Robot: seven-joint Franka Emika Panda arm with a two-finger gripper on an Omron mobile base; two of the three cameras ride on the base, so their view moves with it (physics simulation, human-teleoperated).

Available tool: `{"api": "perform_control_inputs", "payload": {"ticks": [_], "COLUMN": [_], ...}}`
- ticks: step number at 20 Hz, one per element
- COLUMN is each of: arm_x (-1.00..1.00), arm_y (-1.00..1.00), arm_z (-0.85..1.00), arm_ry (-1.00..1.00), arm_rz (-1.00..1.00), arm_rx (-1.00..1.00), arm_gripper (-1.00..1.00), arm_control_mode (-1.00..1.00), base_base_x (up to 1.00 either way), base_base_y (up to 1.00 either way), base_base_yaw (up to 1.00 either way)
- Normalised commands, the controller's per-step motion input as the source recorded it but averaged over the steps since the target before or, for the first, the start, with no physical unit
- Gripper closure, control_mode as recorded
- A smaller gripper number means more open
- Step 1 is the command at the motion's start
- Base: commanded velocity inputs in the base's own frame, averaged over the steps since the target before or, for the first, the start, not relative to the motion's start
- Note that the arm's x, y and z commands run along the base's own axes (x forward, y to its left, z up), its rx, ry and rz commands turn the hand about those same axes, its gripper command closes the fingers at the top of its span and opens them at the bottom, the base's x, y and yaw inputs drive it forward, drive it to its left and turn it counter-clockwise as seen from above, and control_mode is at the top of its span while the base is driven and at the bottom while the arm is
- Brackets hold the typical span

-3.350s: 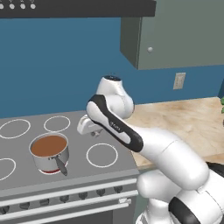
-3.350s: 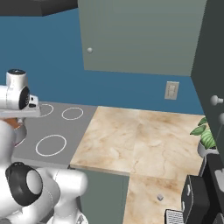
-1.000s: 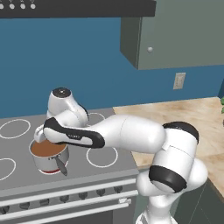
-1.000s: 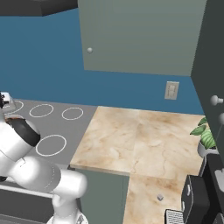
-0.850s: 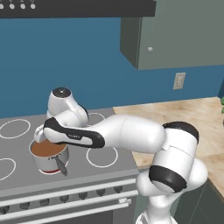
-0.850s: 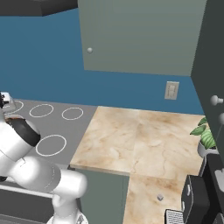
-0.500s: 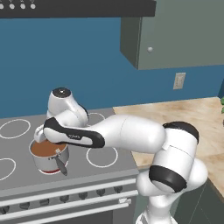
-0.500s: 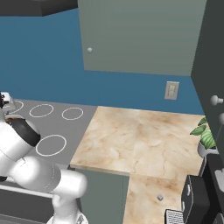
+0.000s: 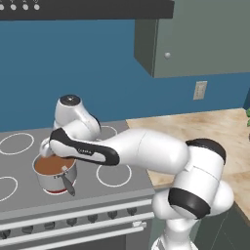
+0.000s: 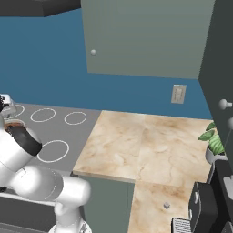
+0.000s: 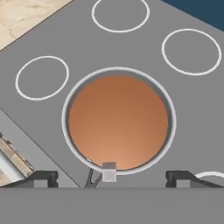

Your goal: Pick up the sugar cube(s) and place them in the saucepan with hot chocolate.

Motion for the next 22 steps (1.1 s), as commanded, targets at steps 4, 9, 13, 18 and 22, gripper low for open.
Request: {"api": "perform_control_inputs", "payload": {"ticks": [4, 9, 13, 18, 22], "arm_x": [0.07, -0.24, -0.61, -0.70, -0.42], "arm_y": [-0.05, -0.33, -0.79, -0.41, -0.38], "arm_z": [0.48, 0.27, 0.00, 0.00, 0.00], "arm_ry": [-0.14, -0.11, -0.01, 0.00, 0.00], "arm_rz": [0.00, 0.00, -0.01, 0.00, 0.00], "arm_rx": [0.03, 0.08, 0.09, 0.10, 0.07], "arm_gripper": [-1.00, -1.00, -1.00, -1.00, -1.00], "arm_control_mode": [-1.00, -1.00, -1.00, -1.00, -1.00], "base_base_x": [0.00, 0.00, 0.00, 0.00, 0.00], "base_base_y": [0.00, 0.00, 0.00, 0.00, 0.00], "base_base_yaw": [0.00, 0.00, 0.00, 0.00, 0.00]}}
